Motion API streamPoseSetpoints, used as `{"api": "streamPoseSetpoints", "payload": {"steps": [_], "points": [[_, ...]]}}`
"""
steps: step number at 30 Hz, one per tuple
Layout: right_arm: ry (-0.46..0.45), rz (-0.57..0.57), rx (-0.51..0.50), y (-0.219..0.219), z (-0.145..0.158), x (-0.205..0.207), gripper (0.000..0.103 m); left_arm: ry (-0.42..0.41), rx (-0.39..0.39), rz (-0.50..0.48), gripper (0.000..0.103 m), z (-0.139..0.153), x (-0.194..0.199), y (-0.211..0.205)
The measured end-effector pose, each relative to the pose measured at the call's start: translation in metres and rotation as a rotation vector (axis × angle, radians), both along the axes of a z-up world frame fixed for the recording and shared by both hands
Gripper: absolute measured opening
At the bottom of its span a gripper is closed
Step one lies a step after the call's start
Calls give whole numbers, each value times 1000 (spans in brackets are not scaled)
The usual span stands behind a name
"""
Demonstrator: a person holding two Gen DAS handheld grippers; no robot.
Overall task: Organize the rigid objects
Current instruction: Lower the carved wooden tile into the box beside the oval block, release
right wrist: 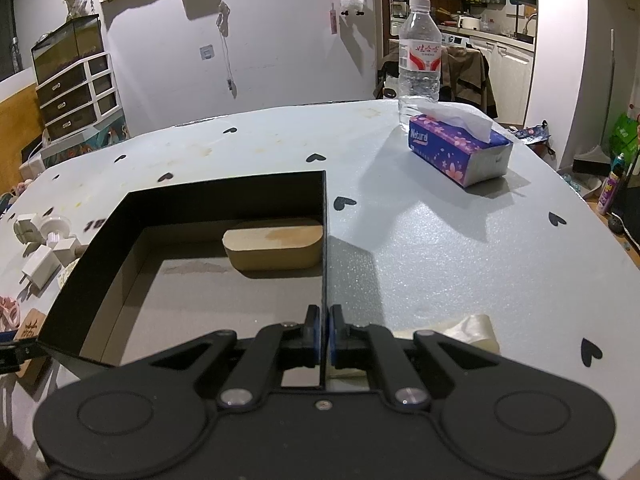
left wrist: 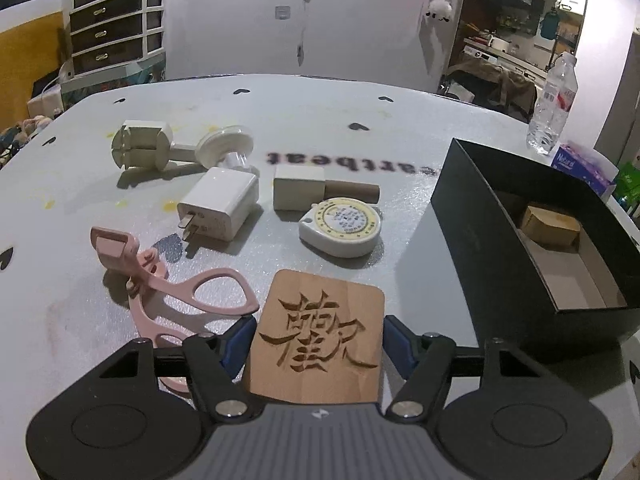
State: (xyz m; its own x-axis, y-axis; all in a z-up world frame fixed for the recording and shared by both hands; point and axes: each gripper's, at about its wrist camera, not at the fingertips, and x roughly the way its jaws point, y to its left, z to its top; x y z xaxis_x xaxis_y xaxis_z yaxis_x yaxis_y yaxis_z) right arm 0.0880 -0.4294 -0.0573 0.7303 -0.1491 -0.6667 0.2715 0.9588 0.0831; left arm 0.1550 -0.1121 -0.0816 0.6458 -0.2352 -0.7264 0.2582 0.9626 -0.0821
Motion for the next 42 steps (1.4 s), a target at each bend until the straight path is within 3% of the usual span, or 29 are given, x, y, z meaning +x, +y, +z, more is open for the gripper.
{"api": "streamPoseSetpoints", "payload": {"steps": [13, 17, 22, 27, 32, 38, 42], "points": [[4, -2, -8, 2, 1, 1, 5, -4, -231, -21, 68, 32, -19, 21], [6, -7, -11, 3, 1, 2, 5, -35, -247, -13, 68, 52, -13, 9], [5, -12, -8, 2, 1, 2, 5, -5, -330, -63, 68, 74, 4, -27], [6, -12, -7, 2, 2, 2, 5, 76, -410, -145, 68, 84, 18, -80], [9, -6, -13, 3, 1, 2, 5, 224, -425, -177, 68, 65, 34, -132], [11, 17, -12, 7, 1, 2, 6, 432, -489, -122, 68, 25, 56, -169], [8, 20, -4, 6, 1, 1, 6, 461, -475, -95, 68, 10, 63, -185]]}}
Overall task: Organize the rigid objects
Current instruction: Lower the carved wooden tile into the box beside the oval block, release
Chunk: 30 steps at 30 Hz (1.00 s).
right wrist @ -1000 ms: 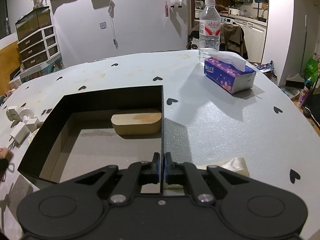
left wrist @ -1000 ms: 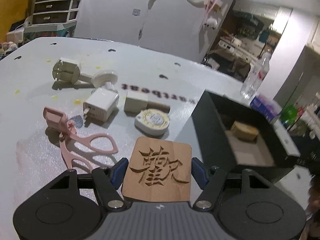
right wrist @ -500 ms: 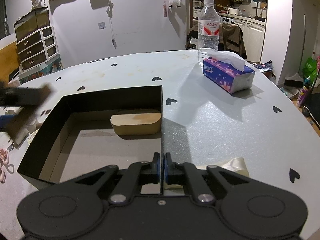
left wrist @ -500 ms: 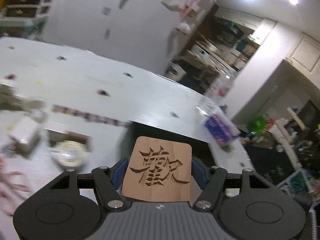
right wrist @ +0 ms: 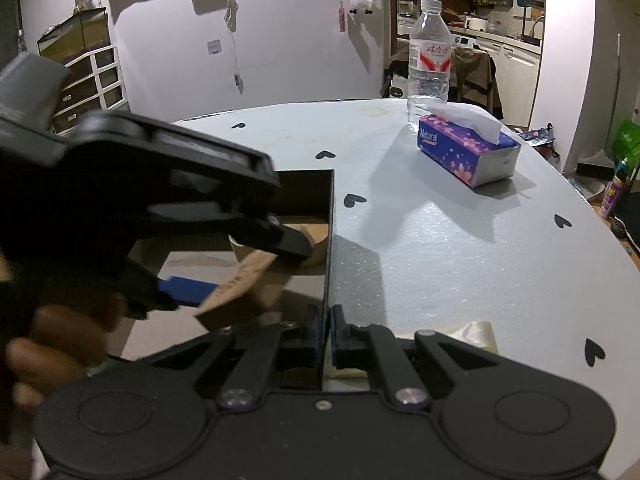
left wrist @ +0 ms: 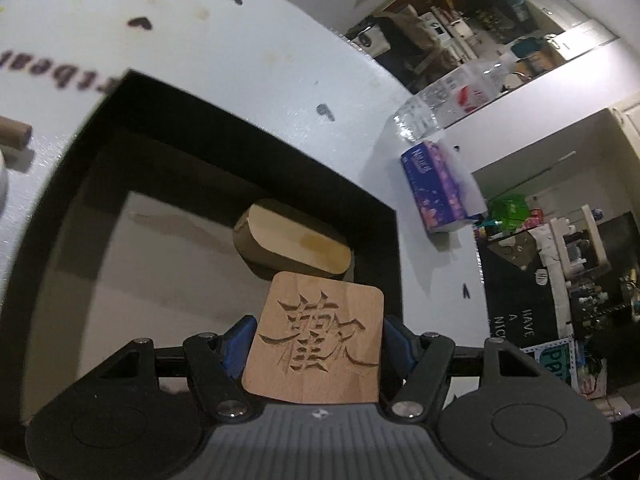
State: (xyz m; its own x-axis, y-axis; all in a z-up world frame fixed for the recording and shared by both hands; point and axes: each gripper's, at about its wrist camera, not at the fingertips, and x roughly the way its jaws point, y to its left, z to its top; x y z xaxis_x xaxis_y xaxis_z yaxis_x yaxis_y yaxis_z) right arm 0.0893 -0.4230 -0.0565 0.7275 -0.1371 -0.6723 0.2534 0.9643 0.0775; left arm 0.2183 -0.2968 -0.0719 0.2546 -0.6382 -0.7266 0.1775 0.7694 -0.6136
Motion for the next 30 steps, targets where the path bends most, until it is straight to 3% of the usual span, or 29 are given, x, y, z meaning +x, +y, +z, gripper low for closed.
{"api": "streamPoseSetpoints", "payload": {"steps": [4, 8, 21, 25, 30], "points": [[0, -1, 2, -1, 0, 0, 6, 41, 0, 32, 68, -15, 7, -10], [-1, -1, 6, 0, 0, 0, 6, 38, -41, 55, 82, -14, 11, -6], [-2, -8, 18, -2, -1, 1, 6, 36, -79, -10, 83, -13, 9, -1], [-5, -10, 19, -3, -1, 0, 6, 1, -82, -36, 85, -6, 5, 4], [-6, -11, 20, -3, -1, 0, 6, -99, -73, -70, 89, 12, -6, 15]]}}
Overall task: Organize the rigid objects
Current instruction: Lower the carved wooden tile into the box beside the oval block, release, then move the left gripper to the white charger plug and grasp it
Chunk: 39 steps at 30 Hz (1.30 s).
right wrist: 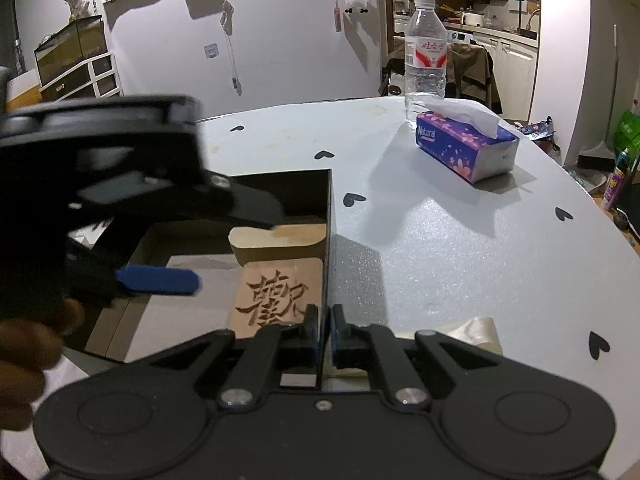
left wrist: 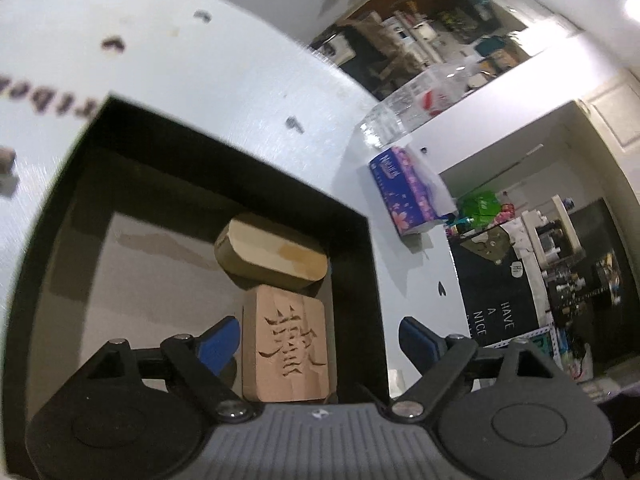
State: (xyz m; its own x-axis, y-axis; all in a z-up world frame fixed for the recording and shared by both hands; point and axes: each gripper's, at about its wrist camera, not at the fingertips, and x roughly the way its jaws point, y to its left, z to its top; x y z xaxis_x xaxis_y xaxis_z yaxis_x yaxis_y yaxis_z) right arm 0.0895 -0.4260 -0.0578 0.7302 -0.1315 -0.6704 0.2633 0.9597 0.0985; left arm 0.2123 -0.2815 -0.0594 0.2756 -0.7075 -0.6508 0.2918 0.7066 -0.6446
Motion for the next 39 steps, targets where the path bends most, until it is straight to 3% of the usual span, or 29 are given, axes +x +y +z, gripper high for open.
{"api": "streamPoseSetpoints", "payload": {"steps": [10, 21, 26, 35, 39], "points": [[0, -1, -1, 0, 0, 0, 6, -248, 69, -18, 100, 41, -28, 39], [-1, -2, -8, 1, 0, -1, 6, -513, 225, 98, 103, 56, -54, 97], [5, -7, -19, 5, 1, -1, 6, -571, 310, 170, 103, 46, -52, 133], [15, -23, -33, 9, 3, 0, 4, -576, 455, 261, 103, 26, -33, 197], [18, -29, -42, 11, 6, -1, 4, -584, 518, 258, 96, 21, -16, 215]]}}
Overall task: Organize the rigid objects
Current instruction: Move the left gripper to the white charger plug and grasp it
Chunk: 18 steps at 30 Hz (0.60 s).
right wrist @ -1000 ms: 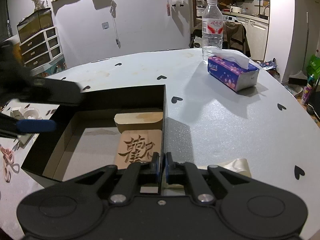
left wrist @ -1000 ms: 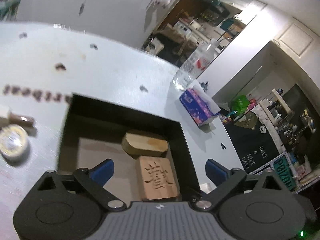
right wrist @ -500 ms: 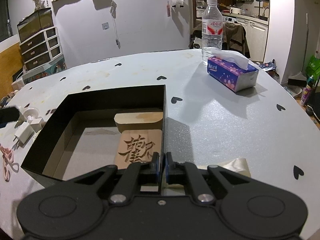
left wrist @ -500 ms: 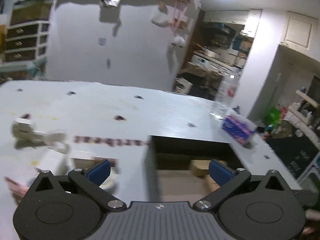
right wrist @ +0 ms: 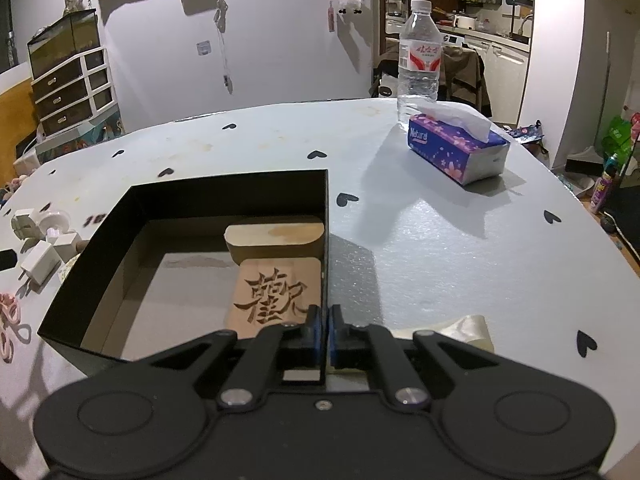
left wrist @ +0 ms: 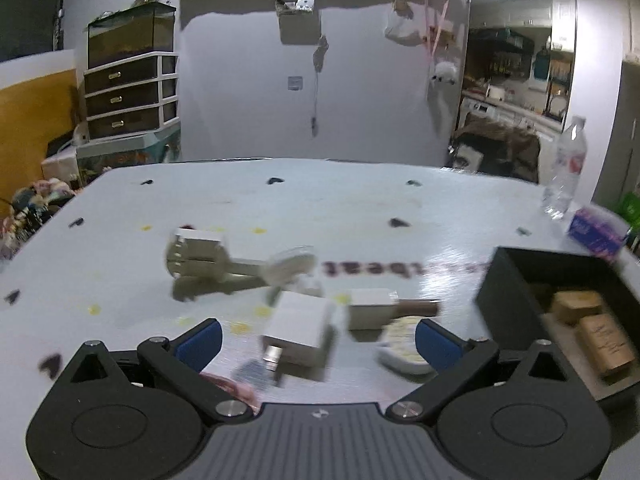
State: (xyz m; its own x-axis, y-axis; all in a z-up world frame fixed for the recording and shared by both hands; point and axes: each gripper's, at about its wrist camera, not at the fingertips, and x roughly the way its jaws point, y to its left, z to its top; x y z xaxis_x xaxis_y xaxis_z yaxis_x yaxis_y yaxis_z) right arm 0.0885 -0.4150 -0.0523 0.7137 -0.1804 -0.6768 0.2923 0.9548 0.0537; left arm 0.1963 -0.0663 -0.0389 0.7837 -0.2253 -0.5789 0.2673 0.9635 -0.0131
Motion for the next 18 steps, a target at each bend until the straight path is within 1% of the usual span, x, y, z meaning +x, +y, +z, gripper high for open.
{"api": "streamPoseSetpoints", "payload": {"steps": [1, 3, 6, 9, 15, 17, 18], "points": [[-2, -1, -1, 0, 1, 0, 4, 4, 17, -6, 94, -1, 5, 3], [-3, -4, -3, 1, 2, 1, 4, 31, 38, -22, 83, -4, 17, 6], [3, -10, -9, 2, 1, 1, 4, 92, 49, -67, 73, -11, 36, 6], [6, -13, -10, 3, 1, 2, 4, 148, 55, -92, 71, -20, 54, 2], [9, -16, -8, 3, 1, 2, 4, 209, 99, -83, 70, -38, 78, -11], [8, -16, -8, 3, 2, 2, 4, 209, 100, -76, 64, -41, 80, -13], [8, -17, -7, 3, 2, 2, 4, 206, 100, -72, 58, -40, 80, -14]]}}
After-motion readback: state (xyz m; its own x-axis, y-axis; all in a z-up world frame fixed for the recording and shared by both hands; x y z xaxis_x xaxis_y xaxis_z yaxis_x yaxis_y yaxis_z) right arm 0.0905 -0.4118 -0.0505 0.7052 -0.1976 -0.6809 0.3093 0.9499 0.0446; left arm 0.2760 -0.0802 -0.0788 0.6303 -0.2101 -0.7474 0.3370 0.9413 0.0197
